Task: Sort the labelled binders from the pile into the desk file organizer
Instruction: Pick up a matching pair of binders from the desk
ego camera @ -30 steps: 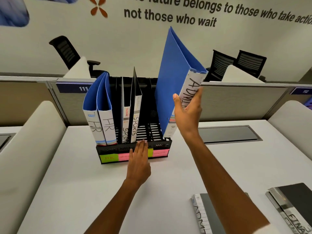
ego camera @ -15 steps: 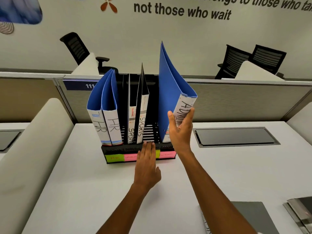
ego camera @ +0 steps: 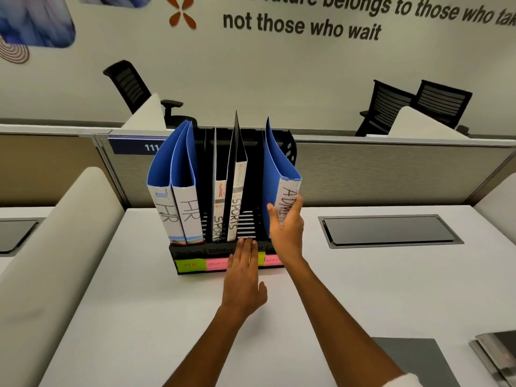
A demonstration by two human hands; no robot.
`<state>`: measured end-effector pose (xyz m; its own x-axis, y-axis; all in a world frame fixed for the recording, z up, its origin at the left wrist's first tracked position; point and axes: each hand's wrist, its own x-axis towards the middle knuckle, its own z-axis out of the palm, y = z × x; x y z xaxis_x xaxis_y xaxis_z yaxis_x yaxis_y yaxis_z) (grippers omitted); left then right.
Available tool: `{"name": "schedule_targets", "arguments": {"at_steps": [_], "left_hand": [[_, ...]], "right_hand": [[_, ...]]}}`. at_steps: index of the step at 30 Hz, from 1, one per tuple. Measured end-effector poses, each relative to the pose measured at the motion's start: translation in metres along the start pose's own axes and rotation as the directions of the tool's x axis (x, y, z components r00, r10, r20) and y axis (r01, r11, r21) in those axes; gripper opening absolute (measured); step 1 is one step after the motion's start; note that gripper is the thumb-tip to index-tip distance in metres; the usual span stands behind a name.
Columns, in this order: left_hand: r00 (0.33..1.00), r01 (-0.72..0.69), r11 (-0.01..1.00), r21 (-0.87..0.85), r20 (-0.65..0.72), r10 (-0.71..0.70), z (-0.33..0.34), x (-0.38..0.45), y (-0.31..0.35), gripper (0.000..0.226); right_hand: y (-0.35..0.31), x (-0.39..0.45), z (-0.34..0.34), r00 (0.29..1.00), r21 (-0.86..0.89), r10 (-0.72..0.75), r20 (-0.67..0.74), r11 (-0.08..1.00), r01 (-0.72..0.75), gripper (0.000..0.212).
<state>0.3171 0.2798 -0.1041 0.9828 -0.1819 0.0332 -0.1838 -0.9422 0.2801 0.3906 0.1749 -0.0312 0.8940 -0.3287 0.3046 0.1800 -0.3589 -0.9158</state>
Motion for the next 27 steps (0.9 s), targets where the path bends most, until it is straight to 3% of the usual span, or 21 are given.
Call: {"name": "schedule_targets", "arguments": {"at_steps": [10,16,20,23,27], "left_hand": [[0.999,-0.013,0.999,0.037,0.033,0.012,-0.005,0.001,-0.003,0.097],[0.999,-0.046,0.997,0.063,0.007,0.046,-0.007,-0.002,-0.010,0.094],[0.996,-0.075,0.997,0.031,-0.040,0.076,-0.008,-0.017,-0.010,0.089],[0.993,-0.104,0.995,-0.004,-0.053,0.104,-0.007,-0.032,-0.004,0.085],[0.991,-0.131,0.988,-0.084,-0.042,0.128,0.001,-0.056,0.015,0.083]], "right_hand": [[0.036,-0.026,-0.009,0.959,-0.227,0.197,0.205,0.962,-0.149,0.059],[0.051,-0.065,-0.041,0.935,-0.363,0.131,0.330,0.932,-0.002,0.070],[0.066,-0.096,-0.071,0.932,-0.535,0.029,0.361,0.825,0.181,0.070],[0.078,-0.116,-0.095,0.932,-0.638,0.062,0.356,0.745,0.194,0.069],[0.088,-0.139,-0.129,0.945,-0.689,0.123,0.304,0.714,0.128,0.067]]}}
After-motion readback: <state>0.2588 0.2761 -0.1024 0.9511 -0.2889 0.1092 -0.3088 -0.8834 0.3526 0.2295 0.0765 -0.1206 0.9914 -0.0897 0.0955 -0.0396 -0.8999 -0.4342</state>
